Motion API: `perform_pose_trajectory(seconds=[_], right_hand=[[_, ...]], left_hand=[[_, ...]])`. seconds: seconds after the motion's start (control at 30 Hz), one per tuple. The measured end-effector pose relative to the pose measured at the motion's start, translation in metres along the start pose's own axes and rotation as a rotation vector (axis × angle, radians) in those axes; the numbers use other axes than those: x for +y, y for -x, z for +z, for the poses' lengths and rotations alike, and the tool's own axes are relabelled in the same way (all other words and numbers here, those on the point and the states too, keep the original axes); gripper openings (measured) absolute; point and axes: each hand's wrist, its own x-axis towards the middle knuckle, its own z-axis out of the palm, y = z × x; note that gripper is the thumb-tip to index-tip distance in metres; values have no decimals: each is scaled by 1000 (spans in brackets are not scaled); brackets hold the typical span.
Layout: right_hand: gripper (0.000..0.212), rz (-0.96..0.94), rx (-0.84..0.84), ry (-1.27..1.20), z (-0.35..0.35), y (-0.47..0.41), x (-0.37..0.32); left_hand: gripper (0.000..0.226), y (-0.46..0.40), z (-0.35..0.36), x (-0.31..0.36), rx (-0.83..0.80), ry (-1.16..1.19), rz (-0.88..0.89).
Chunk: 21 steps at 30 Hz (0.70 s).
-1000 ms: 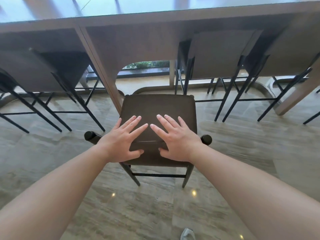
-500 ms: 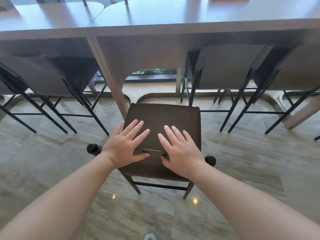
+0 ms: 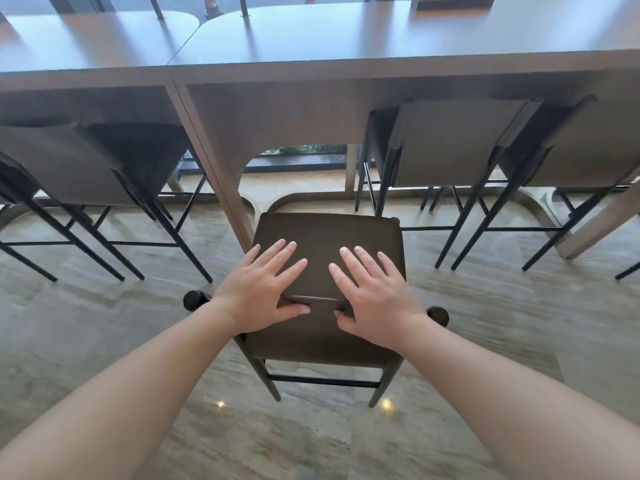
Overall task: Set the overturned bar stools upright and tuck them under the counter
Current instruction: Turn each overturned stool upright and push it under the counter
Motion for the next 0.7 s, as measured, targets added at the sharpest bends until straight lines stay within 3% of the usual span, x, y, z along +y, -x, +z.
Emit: perform_pose_trajectory(seconds=[0.27,0.5,0.7], right_hand=[[76,12,5,56,-3,-25,20],[67,-64,168,239,-13,-45,47],[68,108,191,393,-17,-20,101]], left_hand=[[89,-8,-7,-46,-29,-124,4],[93,-26,-16,-77,-7,-195,-61],[99,-61,-24,-97,20,-245,-126]])
